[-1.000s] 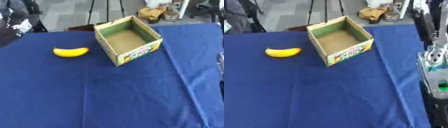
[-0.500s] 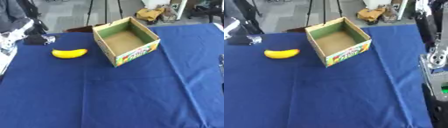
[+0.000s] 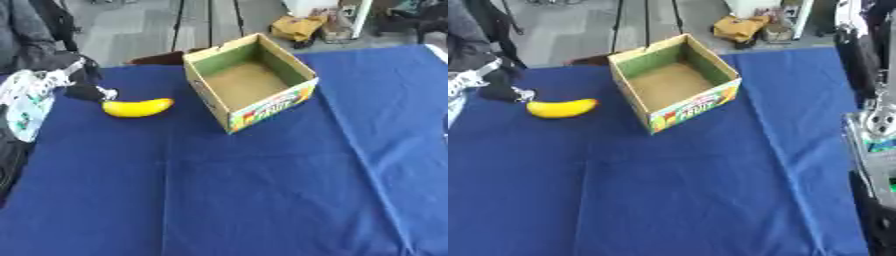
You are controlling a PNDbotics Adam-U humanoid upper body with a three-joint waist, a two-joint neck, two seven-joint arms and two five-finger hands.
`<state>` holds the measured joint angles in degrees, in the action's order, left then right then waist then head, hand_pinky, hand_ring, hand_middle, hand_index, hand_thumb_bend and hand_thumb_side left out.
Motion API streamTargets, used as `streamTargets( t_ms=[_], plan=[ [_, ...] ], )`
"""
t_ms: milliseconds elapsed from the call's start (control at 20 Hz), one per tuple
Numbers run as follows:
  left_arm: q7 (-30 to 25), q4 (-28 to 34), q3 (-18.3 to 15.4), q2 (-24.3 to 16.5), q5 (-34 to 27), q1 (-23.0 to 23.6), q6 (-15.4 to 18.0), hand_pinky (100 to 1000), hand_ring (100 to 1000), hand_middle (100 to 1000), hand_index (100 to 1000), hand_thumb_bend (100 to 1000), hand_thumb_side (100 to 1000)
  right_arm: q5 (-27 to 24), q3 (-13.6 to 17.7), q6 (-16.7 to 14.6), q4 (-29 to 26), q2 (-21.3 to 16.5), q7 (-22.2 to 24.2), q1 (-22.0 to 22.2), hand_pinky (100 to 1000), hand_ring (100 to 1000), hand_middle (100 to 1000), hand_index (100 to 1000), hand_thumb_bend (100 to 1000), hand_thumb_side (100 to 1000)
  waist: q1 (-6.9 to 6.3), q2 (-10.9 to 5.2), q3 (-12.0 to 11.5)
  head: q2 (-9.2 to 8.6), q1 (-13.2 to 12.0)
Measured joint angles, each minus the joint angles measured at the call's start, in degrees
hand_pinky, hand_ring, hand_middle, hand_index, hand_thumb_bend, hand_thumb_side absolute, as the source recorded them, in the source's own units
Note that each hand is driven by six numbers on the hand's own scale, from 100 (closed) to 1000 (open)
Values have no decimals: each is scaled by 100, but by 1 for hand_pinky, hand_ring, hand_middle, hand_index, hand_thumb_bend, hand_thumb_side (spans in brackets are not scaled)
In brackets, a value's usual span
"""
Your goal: Pick up objects on the table and place them in the box.
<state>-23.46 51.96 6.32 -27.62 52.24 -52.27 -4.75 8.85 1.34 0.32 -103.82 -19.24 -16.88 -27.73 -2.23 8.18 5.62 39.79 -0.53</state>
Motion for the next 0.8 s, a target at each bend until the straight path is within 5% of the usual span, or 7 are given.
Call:
streamTargets(
  t_ms=[800],
  plan=[
    [-42,-664,-230,96,209,-116,204,710,636,615,748,460,473,-81,-66,-6,37,32,51,-1,540,626,647,778,100,724,-8,61,235,-9,-84]
  ],
)
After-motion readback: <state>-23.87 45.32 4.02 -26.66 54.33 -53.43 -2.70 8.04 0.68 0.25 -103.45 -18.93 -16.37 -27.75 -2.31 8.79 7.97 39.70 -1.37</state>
